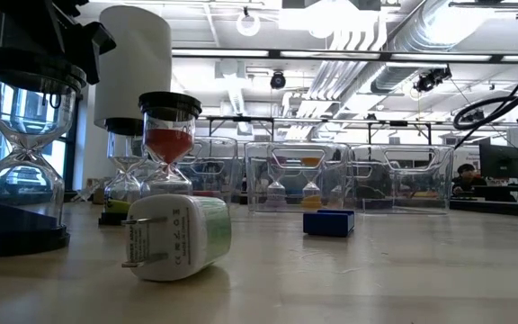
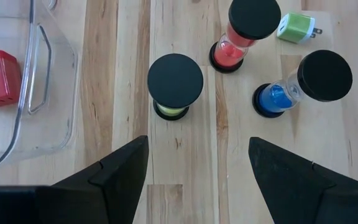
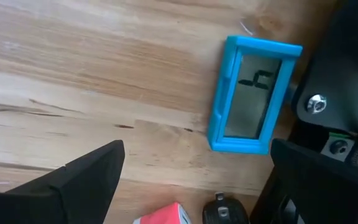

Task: Pick & Place Office items
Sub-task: Put the light blue digital clock into the right transparent bin

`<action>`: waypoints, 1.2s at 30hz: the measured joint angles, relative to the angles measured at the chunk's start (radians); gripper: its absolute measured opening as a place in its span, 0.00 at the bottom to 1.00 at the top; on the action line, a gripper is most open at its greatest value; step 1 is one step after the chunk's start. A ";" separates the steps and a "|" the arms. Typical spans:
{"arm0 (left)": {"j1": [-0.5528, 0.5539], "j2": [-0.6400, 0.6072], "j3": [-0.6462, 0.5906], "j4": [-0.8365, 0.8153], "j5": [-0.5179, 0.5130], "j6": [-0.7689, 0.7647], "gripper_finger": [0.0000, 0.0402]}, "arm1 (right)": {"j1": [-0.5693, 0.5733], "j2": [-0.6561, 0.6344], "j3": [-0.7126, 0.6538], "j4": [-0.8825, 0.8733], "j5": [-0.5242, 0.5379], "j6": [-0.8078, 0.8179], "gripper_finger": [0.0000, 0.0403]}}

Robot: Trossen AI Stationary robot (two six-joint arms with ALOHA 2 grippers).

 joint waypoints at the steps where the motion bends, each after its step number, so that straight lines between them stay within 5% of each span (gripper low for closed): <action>1: 0.000 0.000 0.000 0.000 0.000 0.000 0.67 | 0.000 0.000 0.000 0.000 -0.001 0.000 0.98; 31: 0.000 0.000 0.000 0.009 0.000 -0.003 0.67 | 0.039 -0.002 -0.099 0.088 0.089 0.136 0.98; 36: 0.000 0.000 0.000 0.015 0.000 -0.005 0.67 | 0.039 -0.001 -0.100 0.096 0.081 0.187 0.91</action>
